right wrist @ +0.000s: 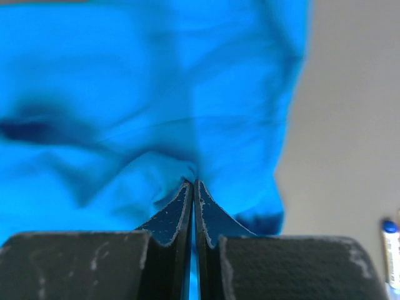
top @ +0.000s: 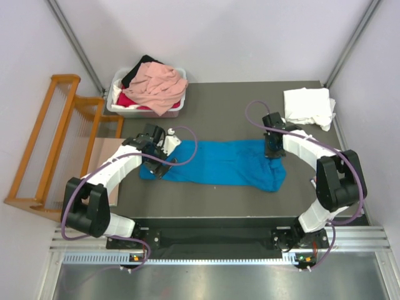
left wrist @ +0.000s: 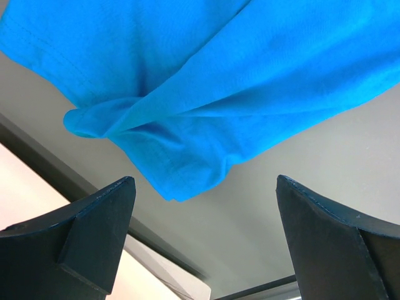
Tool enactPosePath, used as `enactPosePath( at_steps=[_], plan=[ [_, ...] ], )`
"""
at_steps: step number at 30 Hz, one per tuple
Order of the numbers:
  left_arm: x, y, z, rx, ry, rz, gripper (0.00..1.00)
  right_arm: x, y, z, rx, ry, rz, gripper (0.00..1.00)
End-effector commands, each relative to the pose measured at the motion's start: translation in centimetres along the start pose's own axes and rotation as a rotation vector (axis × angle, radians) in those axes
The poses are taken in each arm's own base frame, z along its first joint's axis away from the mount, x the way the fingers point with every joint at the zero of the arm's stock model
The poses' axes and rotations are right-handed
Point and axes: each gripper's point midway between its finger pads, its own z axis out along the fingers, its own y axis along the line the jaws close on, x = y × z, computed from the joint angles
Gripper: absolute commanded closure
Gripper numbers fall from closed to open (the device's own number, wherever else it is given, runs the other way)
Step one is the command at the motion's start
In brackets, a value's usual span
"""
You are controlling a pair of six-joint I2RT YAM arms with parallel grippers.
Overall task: Fold and stack the t-shirts
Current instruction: Fold the tshirt
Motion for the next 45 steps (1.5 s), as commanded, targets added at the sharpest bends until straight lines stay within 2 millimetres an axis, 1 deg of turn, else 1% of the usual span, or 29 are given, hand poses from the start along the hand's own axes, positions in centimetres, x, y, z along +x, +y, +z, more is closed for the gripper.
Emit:
enactPosePath(
  at_steps=[1, 2, 5, 7, 10, 11, 13, 14, 15, 19, 20, 22, 23, 24, 26, 28, 29, 30, 32, 33, 35, 36, 39, 40, 41, 42, 43, 44, 45],
  plan=[
    [-0.2, 0.5, -0.7, -0.034, -0.025, 0.019, 0.01, -4.3, -3.8, 0.0, 0.092, -0.108, 0.105, 1.00],
    [-0.1, 0.5, -0.6, -0.032, -0.023, 0.020, 0.01, -4.7, -4.8, 0.0, 0.111, -0.115, 0.129, 1.00],
    [0.1, 0.4, -0.4, -0.031, -0.014, 0.024, 0.01, -5.6, -5.6, 0.3, 0.112, -0.121, 0.159, 1.00],
    [0.2, 0.3, -0.2, -0.028, -0.011, 0.023, 0.01, -6.2, -5.2, 0.6, 0.092, -0.127, 0.164, 1.00],
    [0.1, 0.1, 0.0, -0.016, -0.011, 0.020, 0.01, -7.1, -3.8, 1.0, 0.027, -0.129, 0.163, 1.00],
    [0.0, 0.1, 0.0, -0.012, -0.014, 0.020, 0.01, -7.7, -3.1, 1.0, 0.003, -0.139, 0.157, 1.00],
    [-0.1, 0.1, 0.0, -0.010, -0.013, 0.017, 0.01, -8.0, -2.4, 1.3, -0.018, -0.130, 0.140, 1.00],
    [-0.1, 0.1, 0.0, -0.009, -0.012, 0.017, 0.01, -8.4, -1.7, 1.2, -0.042, -0.133, 0.124, 1.00],
    [-0.2, 0.2, -0.1, -0.012, -0.016, 0.020, 0.01, -8.2, -1.5, 1.6, -0.042, -0.116, 0.117, 1.00],
    [-0.3, 0.3, -0.2, -0.014, -0.015, 0.026, 0.01, -8.2, -1.0, 2.5, -0.039, -0.104, 0.102, 1.00],
    [-0.4, 0.3, -0.2, -0.014, -0.015, 0.028, 0.01, -8.8, -1.0, 2.4, -0.036, -0.115, 0.100, 1.00],
    [-0.3, 0.3, -0.1, -0.013, -0.010, 0.029, 0.01, -9.1, -0.9, 3.0, -0.031, -0.105, 0.098, 1.00],
    [-0.2, 0.3, -0.1, -0.012, -0.008, 0.031, 0.01, -9.7, -0.8, 3.0, -0.033, -0.115, 0.098, 1.00],
    [-0.2, 0.3, -0.1, -0.011, -0.006, 0.030, 0.01, -9.8, -0.6, 3.4, -0.037, -0.111, 0.099, 1.00],
    [-0.2, 0.3, -0.1, -0.013, -0.007, 0.030, 0.01, -10.3, -0.4, 3.4, -0.038, -0.115, 0.101, 1.00],
    [0.0, 0.2, 0.0, -0.012, -0.004, 0.027, 0.01, -10.6, -0.4, 3.8, -0.029, -0.116, 0.094, 1.00],
    [0.1, 0.1, 0.0, -0.011, -0.004, 0.028, 0.01, -11.5, -0.2, 3.7, -0.035, -0.130, 0.095, 1.00],
    [0.2, 0.0, 0.1, -0.006, -0.004, 0.031, 0.01, -11.6, -0.1, 4.3, -0.033, -0.115, 0.092, 1.00],
    [0.4, 0.0, 0.2, -0.010, 0.005, 0.032, 0.01, -12.3, 0.3, 4.4, -0.036, -0.111, 0.098, 1.00],
    [0.4, 0.0, 0.1, -0.008, 0.010, 0.032, 0.01, -12.3, 0.3, 4.8, -0.037, -0.105, 0.101, 1.00],
    [0.5, 0.1, 0.0, -0.013, 0.007, 0.036, 0.01, -12.4, 0.3, 5.1, -0.030, -0.107, 0.098, 0.89],
    [0.5, 0.1, -0.1, -0.015, 0.003, 0.036, 0.01, -12.1, 0.2, 5.6, -0.018, -0.096, 0.096, 0.80],
    [0.5, 0.0, 0.0, -0.011, 0.006, 0.039, 0.01, -12.0, -0.6, 5.7, 0.028, -0.086, 0.085, 0.75],
    [0.6, 0.0, 0.0, -0.012, 0.008, 0.039, 0.01, -11.7, -0.8, 5.7, 0.041, -0.087, 0.086, 0.59],
    [0.7, 0.0, 0.1, -0.010, 0.013, 0.038, 0.01, -12.0, -1.1, 4.7, 0.051, -0.109, 0.093, 0.48],
    [0.7, 0.1, 0.1, -0.016, 0.014, 0.041, 0.01, -12.1, -1.5, 4.2, 0.065, -0.122, 0.100, 0.39],
    [0.6, 0.2, 0.2, -0.018, 0.012, 0.039, 0.01, -12.0, -2.1, 3.6, 0.096, -0.136, 0.114, 0.19],
    [0.6, 0.1, 0.1, -0.014, 0.011, 0.041, 0.01, -11.7, -2.5, 2.4, 0.107, -0.152, 0.123, 0.07],
    [0.5, 0.1, 0.1, -0.015, 0.010, 0.039, 0.01, -11.7, -3.0, 1.6, 0.123, -0.169, 0.132, 0.01]
  ],
)
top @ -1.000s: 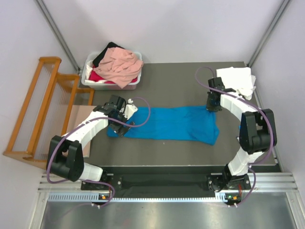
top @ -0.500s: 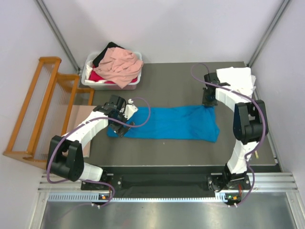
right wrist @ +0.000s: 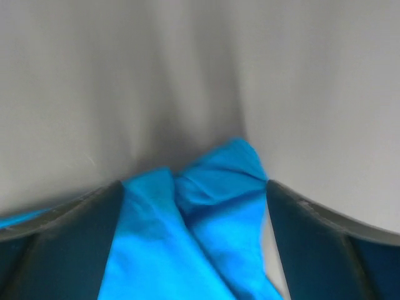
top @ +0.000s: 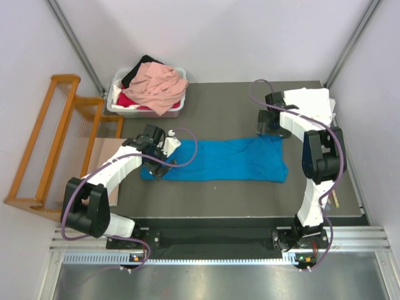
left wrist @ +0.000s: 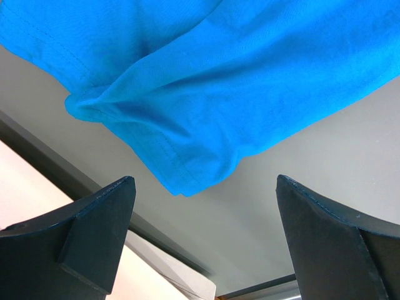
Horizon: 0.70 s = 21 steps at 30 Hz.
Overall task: Fold and stack the t-shirts
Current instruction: Fold the tshirt
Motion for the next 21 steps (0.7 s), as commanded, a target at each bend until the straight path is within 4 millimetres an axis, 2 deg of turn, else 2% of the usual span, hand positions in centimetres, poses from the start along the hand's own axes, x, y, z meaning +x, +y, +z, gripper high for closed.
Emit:
enactPosePath(
  at_steps=[1, 2, 4, 5, 9, 10, 12, 13, 15, 16, 18, 19, 21],
  plan=[
    [-0.1, 0.0, 0.0, -0.006, -0.009, 0.014, 0.01, -1.2, -2.7, -4.9, 0.114, -0.122, 0.034, 0.00],
    [0.0, 0.0, 0.0, -0.005, -0.007, 0.013, 0.01, -2.0, -3.3, -7.1, 0.114, -0.175, 0.052, 0.00],
    [0.1, -0.1, 0.1, -0.003, -0.006, 0.013, 0.01, -1.8, -4.0, -8.9, 0.119, -0.217, 0.070, 0.00],
    [0.1, -0.1, 0.3, -0.001, -0.002, 0.014, 0.01, -2.6, -4.2, -11.2, 0.091, -0.272, 0.093, 0.00],
    [0.2, -0.2, 0.3, 0.001, 0.004, 0.013, 0.01, -1.7, -2.7, -14.9, -0.018, -0.312, 0.080, 0.00],
    [0.1, -0.1, 0.2, -0.002, 0.002, 0.014, 0.01, -0.7, -1.2, -15.3, -0.081, -0.289, 0.057, 0.00],
    [0.0, 0.0, 0.1, -0.005, -0.001, 0.013, 0.01, 1.5, 0.5, -16.1, -0.157, -0.247, 0.026, 0.00],
    [-0.1, 0.1, 0.1, -0.011, -0.005, 0.012, 0.01, 4.1, 2.1, -15.7, -0.215, -0.185, 0.003, 0.00],
    [-0.2, 0.3, 0.2, -0.023, -0.011, 0.006, 0.01, 6.4, 3.6, -16.1, -0.299, -0.160, -0.004, 0.00],
    [-0.4, 0.5, 0.5, -0.034, -0.022, 0.000, 0.01, 9.3, 4.4, -15.3, -0.326, -0.096, -0.020, 0.00],
    [-0.7, 1.4, 0.8, -0.088, -0.035, -0.023, 0.01, 11.2, 4.8, -15.1, -0.340, -0.075, -0.030, 0.00],
    [-0.7, 1.6, 1.3, -0.100, -0.032, -0.030, 0.01, 12.9, 4.7, -14.4, -0.332, -0.041, -0.036, 0.00],
    [-1.0, 2.0, 2.0, -0.122, -0.044, -0.052, 0.01, 14.2, 4.8, -14.0, -0.342, -0.017, -0.032, 0.00]
  ],
)
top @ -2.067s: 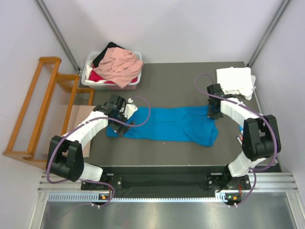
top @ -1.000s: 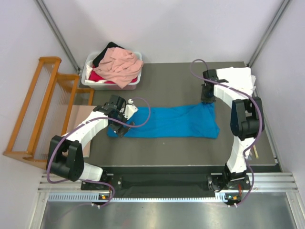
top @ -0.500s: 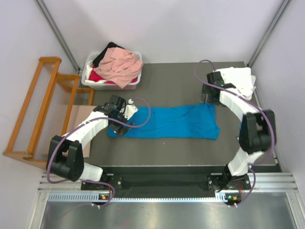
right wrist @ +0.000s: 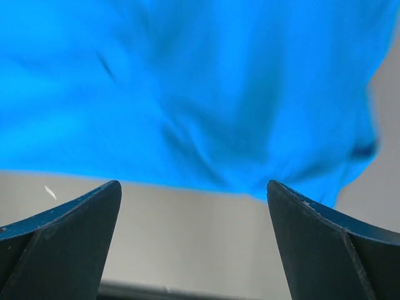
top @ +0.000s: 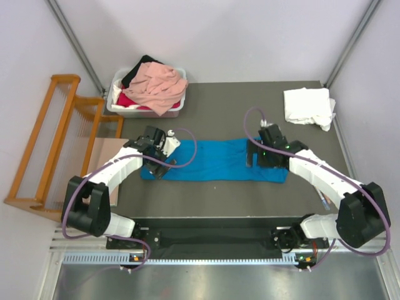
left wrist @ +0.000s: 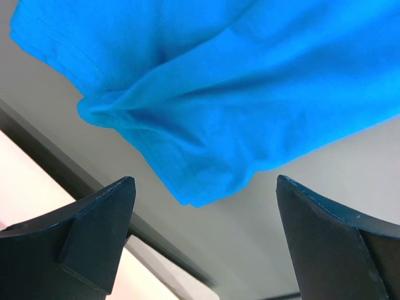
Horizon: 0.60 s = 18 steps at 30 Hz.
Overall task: Fold and stack the t-shirts
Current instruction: Fold the tshirt
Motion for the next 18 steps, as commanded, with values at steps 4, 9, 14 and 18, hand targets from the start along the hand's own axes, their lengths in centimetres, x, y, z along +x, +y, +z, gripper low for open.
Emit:
enactPosePath(
  at_steps=[4, 9, 14, 18],
  plan=[
    [-0.8, 0.9, 3.2, -0.061, 0.007, -0.067, 0.01, 3.9, 1.4, 1.2, -0.070, 0.080, 0.068, 0.00],
    [-1.4, 1.2, 4.0, -0.060, 0.010, -0.076, 0.01, 2.6, 1.5, 2.1, -0.041, 0.067, 0.055, 0.00],
    [-2.1, 2.0, 3.5, -0.072, -0.002, -0.080, 0.01, 2.6, 1.5, 3.6, -0.011, 0.087, 0.063, 0.00],
    [-1.3, 2.1, 3.2, -0.078, 0.013, -0.070, 0.01, 3.5, 0.6, 4.9, 0.045, 0.121, 0.076, 0.00]
  ],
)
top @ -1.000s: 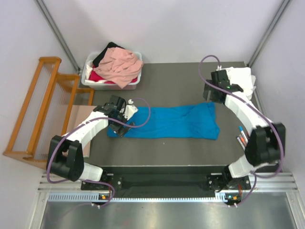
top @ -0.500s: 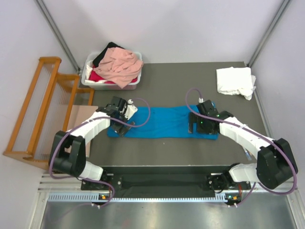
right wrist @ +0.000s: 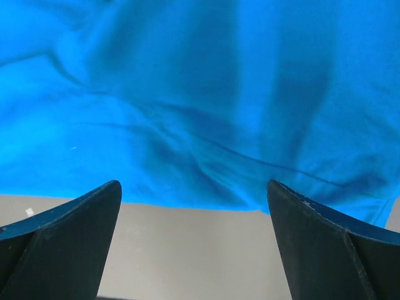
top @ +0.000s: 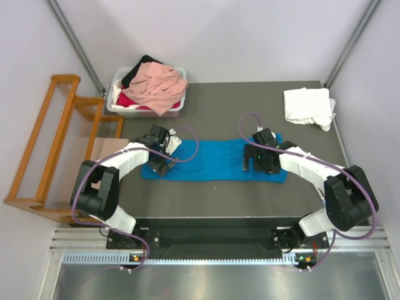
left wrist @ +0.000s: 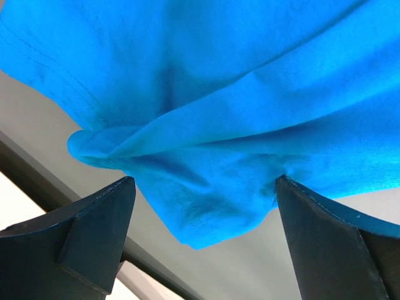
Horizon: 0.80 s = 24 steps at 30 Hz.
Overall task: Fold and stack the t-shirts
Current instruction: Fold the tshirt
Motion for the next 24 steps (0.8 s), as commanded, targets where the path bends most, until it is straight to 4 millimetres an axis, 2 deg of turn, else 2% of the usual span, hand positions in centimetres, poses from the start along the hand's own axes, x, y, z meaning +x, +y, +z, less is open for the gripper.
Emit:
enactPosePath(
  at_steps=[1, 3, 7, 8, 10, 11, 15, 18, 19, 21, 22, 24],
  plan=[
    [-0.7, 1.4, -0.7, -0.049, -0.036, -0.014, 0.01, -1.7, 0.0, 0.9, 0.040, -0.040, 0.034, 0.00],
    [0.3, 1.3, -0.7, -0.055, -0.015, -0.007, 0.01, -1.4, -0.5, 1.4, 0.065, -0.027, 0.041, 0.00],
    [2.2, 2.0, -1.2, -0.079, 0.003, -0.028, 0.01, -2.3, -1.3, 1.8, 0.087, -0.030, 0.056, 0.00],
    [3.6, 2.6, -1.0, -0.086, 0.028, -0.057, 0.01, -2.4, -1.5, 2.0, 0.090, -0.028, 0.058, 0.00],
    [4.8, 3.6, -1.2, -0.097, 0.039, -0.079, 0.01, -2.6, -1.7, 2.1, 0.097, -0.026, 0.055, 0.00],
    [6.0, 4.8, -1.3, -0.108, 0.054, -0.126, 0.01, -2.5, -1.8, 2.2, 0.097, -0.022, 0.053, 0.00],
    [8.3, 7.4, -2.6, -0.119, 0.062, -0.207, 0.01, -2.4, -2.3, 2.3, 0.107, -0.015, 0.046, 0.00],
    [7.5, 8.3, -4.0, -0.123, 0.030, -0.216, 0.01, -2.4, -2.3, 2.3, 0.101, -0.016, 0.046, 0.00],
    [6.4, 8.8, -5.2, -0.116, 0.002, -0.233, 0.01, -2.4, -2.2, 2.3, 0.097, -0.017, 0.047, 0.00],
    [4.0, 8.1, -6.4, -0.032, -0.075, -0.257, 0.01, -2.4, -2.1, 2.3, 0.091, -0.018, 0.047, 0.00],
    [2.1, 8.8, -8.0, -0.022, -0.122, -0.286, 0.01, -2.4, -2.1, 2.3, 0.091, -0.014, 0.047, 0.00],
    [-0.3, 7.7, -9.1, 0.062, -0.183, -0.287, 0.01, -2.3, -2.2, 2.3, 0.090, -0.014, 0.047, 0.00]
  ],
)
